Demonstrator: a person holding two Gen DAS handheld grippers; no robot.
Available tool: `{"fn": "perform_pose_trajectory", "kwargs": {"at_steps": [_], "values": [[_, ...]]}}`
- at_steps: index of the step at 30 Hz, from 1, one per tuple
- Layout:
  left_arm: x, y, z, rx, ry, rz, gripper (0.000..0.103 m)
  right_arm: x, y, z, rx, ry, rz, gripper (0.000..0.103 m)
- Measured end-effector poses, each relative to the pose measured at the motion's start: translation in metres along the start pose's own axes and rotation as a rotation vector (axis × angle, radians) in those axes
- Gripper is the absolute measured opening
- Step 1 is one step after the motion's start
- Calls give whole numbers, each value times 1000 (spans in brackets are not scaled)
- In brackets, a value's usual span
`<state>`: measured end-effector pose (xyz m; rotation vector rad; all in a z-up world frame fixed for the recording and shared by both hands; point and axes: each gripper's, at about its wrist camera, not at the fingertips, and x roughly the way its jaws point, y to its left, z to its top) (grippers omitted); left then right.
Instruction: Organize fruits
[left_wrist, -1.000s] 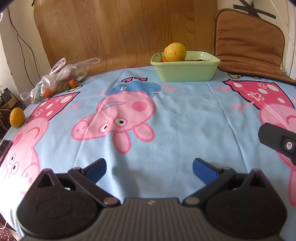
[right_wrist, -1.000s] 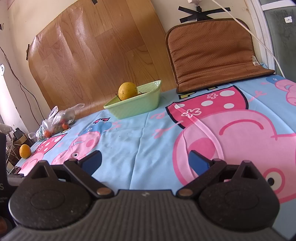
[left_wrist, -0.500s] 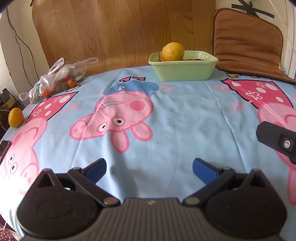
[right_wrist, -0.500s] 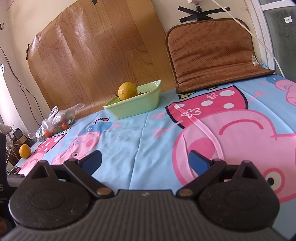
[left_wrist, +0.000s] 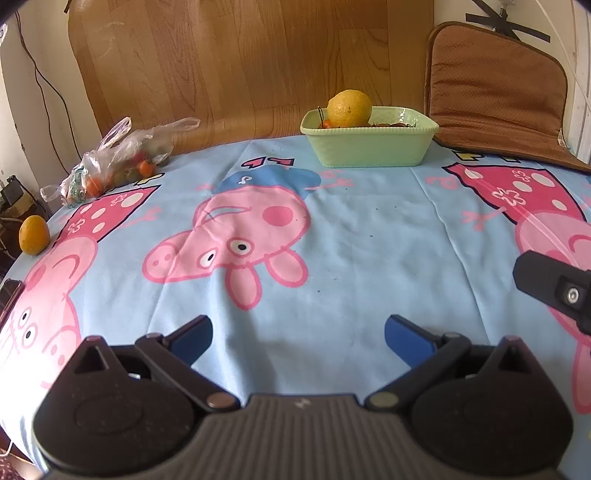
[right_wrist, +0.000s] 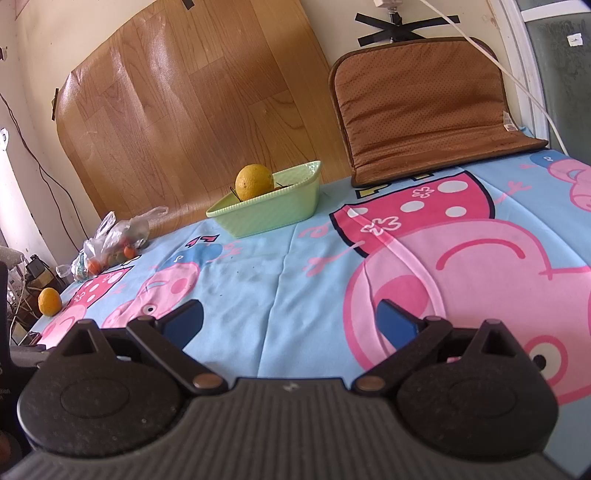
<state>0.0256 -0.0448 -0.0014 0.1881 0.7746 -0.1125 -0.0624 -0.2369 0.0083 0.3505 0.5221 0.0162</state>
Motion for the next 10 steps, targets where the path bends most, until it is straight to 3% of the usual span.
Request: {"fn": "perform_pose_trajectory", "kwargs": {"at_steps": [10], "values": [[-9, 0, 3, -7, -52, -26, 103, -1, -2, 2, 1, -6, -3, 101]]}}
